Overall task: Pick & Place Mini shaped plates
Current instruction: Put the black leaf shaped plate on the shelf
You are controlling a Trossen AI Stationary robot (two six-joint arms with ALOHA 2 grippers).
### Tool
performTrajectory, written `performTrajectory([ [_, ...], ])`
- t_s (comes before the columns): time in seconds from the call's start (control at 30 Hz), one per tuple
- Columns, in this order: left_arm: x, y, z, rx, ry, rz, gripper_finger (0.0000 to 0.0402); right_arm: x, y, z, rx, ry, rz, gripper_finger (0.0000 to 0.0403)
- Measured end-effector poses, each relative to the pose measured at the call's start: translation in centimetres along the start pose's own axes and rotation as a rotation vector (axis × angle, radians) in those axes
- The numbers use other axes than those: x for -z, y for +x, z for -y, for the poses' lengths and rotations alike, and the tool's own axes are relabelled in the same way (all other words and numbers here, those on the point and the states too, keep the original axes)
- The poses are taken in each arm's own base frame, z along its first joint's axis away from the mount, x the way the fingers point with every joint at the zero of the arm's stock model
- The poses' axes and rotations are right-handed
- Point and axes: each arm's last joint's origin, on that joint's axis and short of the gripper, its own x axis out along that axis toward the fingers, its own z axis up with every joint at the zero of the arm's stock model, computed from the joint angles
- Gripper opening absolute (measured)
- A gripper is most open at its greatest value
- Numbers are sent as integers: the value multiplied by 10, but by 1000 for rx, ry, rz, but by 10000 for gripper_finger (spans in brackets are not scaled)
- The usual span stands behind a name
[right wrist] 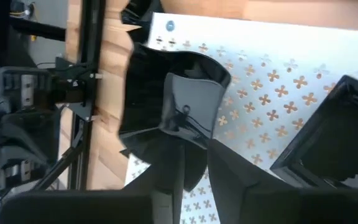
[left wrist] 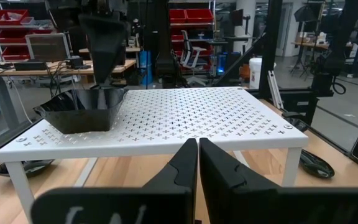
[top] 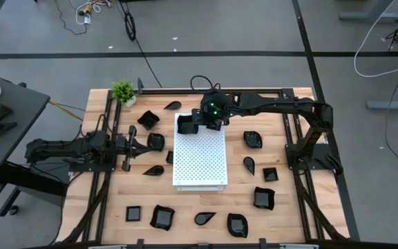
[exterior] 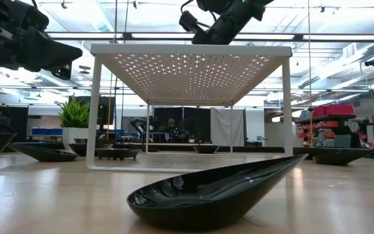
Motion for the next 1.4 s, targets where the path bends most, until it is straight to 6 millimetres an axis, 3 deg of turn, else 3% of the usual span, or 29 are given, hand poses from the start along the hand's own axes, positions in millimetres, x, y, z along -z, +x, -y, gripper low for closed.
performTrajectory([
  [0.53,0,0,0,0,0,0,21,-3,-43,6,25,-310,-12,78],
  [1.0,0,0,0,0,0,0,21,11,-84,31,239,-660,-129,78],
  [1.4,0,0,0,1,0,0,21,36,-101,105,347,-651,-195,78],
])
